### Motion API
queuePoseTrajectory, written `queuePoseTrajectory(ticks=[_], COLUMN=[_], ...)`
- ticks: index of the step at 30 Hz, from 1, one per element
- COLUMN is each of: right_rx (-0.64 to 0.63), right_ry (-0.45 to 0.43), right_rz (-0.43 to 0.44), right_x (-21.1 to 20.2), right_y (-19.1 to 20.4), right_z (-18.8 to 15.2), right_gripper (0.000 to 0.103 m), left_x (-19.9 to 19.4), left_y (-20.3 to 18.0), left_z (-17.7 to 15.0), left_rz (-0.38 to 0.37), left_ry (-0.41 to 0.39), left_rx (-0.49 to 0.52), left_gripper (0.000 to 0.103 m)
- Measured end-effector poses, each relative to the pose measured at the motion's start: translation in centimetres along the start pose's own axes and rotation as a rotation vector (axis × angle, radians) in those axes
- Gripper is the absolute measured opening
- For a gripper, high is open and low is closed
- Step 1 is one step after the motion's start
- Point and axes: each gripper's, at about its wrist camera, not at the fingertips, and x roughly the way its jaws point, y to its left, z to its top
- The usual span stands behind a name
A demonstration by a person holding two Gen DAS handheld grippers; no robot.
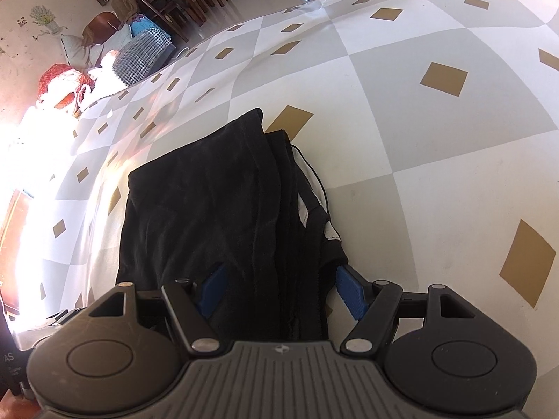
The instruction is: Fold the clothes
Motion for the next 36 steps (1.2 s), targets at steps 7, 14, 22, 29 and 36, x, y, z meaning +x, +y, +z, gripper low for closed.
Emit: queuePoseTrajectory(ticks=[7, 14, 22, 29, 36], right_rx=[0.014, 0.009, 0.057, 0.144, 0.166], right_ry=[-0.011, -0.008, -0.013, -0.034, -0.04], right_rz=[0.017, 0.039, 0.081, 0.063, 0.05], right_x=[0.5, 0.9, 0.2, -0.4, -0.1], right_y=[0.1, 0.0, -1.1, -2.6, -2.8], right_z=[0.2, 0.5, 1.4, 1.5, 1.5], right_gripper=[0.069, 0.071, 0.071, 0.071, 0.071], left_x=[0.1, 0.3, 0.2, 0.3, 0.5], left_y=[-0.2, -0.8, 1.7, 5.6, 5.6], left_z=[0.2, 0.7, 2.4, 2.7, 2.9], left_rz=[-0.015, -0.052, -0.148, -0.207, -0.282], left_ry=[0.005, 0.023, 0.054, 0.052, 0.05], left_rx=[0.009, 0.045, -0.055, -0.247, -0.276], left_gripper=[0.103, 0.103, 0.103, 0.103, 0.103])
